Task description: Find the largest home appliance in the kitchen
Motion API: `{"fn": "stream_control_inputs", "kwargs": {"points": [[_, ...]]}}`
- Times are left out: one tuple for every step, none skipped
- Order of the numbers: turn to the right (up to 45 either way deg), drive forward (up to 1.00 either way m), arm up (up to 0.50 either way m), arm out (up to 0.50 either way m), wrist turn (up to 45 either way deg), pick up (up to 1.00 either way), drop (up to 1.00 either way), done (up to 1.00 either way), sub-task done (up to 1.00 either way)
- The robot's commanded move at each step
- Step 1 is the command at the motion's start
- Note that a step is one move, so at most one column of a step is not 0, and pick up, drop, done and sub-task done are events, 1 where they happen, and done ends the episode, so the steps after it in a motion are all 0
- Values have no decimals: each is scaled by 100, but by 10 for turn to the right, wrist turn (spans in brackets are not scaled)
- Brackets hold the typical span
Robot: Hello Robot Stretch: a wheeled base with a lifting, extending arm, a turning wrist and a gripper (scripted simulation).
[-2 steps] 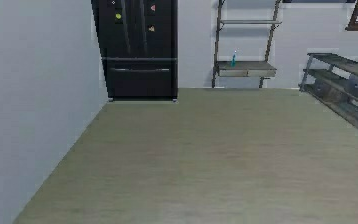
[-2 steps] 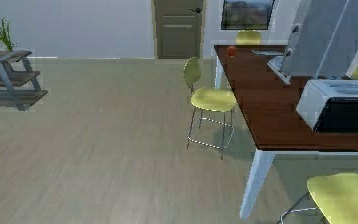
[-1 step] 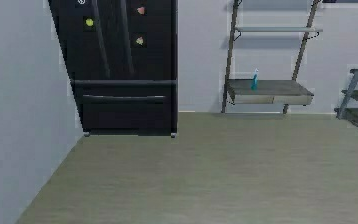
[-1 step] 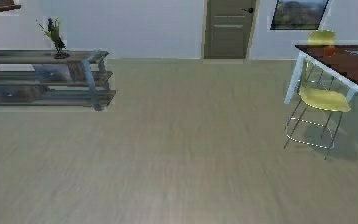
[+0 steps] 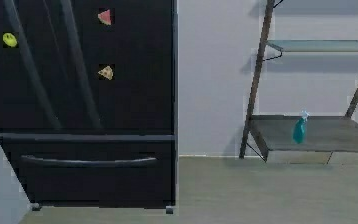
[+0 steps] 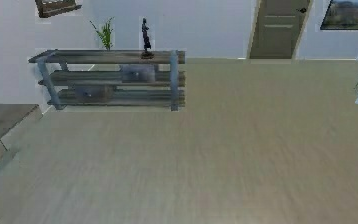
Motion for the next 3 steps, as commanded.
{"fn": "stream_control_inputs", "kwargs": {"points": [[60, 0, 0, 0, 0, 0, 0, 0, 0], [0, 40, 0, 0, 0, 0, 0, 0, 0], [-360, 0, 0, 0, 0, 0, 0, 0, 0]]}}
